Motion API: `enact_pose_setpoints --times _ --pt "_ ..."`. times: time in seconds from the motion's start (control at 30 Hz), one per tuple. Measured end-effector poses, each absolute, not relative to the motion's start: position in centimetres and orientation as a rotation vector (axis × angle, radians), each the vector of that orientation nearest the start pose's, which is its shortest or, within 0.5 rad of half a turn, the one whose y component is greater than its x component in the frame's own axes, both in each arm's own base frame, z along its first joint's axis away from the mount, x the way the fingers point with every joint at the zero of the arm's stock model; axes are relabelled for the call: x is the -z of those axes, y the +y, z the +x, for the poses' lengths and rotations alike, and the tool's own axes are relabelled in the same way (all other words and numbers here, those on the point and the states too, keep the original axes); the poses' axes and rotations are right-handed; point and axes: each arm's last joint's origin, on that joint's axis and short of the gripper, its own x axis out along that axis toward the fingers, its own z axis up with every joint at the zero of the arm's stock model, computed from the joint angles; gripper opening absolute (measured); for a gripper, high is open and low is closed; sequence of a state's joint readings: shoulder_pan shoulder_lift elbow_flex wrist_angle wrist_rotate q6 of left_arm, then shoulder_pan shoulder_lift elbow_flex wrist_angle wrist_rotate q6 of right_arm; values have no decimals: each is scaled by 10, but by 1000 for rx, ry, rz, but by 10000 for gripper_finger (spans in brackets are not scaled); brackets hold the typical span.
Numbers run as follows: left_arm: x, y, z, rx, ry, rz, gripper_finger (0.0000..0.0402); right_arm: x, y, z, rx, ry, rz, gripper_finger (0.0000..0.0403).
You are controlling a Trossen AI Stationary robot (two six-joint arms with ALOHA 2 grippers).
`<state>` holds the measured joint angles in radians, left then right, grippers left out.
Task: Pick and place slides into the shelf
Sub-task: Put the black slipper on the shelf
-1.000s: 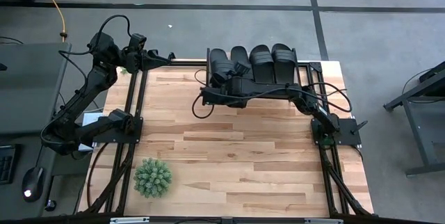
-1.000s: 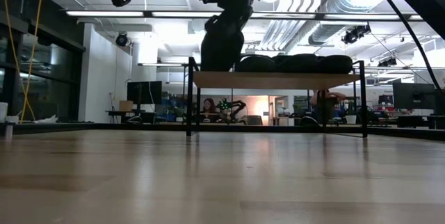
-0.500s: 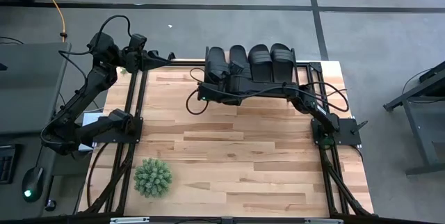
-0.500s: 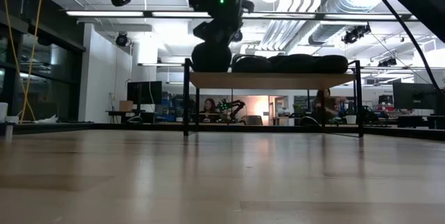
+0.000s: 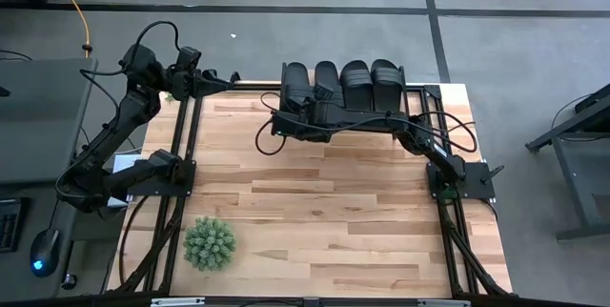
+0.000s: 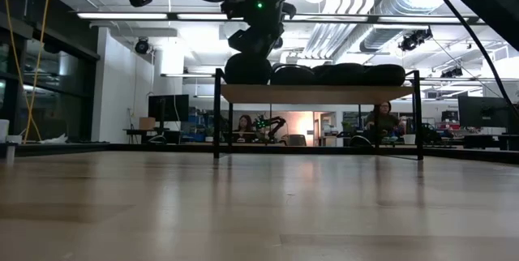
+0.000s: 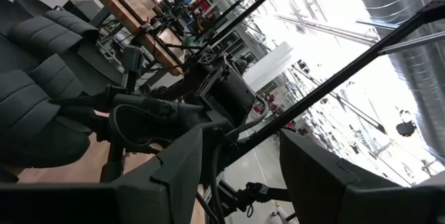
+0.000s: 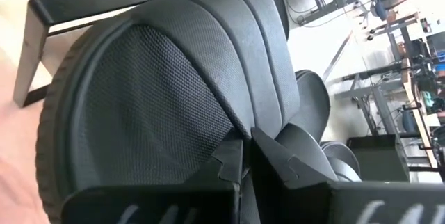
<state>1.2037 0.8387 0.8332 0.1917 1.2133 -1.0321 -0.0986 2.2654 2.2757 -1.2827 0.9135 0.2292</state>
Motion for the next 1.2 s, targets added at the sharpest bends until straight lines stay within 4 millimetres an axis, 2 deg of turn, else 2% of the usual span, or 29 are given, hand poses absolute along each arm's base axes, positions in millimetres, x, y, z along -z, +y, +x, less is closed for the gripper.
enact_pose_setpoints --times 0.37,0.73,0.93,1.2 --pt "-373 145 85 37 -58 -855 177 -288 -73 455 994 1080 -318 0" --pt "-373 145 85 35 -59 -856 177 -287 -93 453 986 1098 -252 0" --pt "-373 145 85 35 -59 -856 177 -286 -92 453 934 1118 -238 0" --pt "-373 145 85 35 -59 -856 177 -286 -75 456 910 1116 -267 0"
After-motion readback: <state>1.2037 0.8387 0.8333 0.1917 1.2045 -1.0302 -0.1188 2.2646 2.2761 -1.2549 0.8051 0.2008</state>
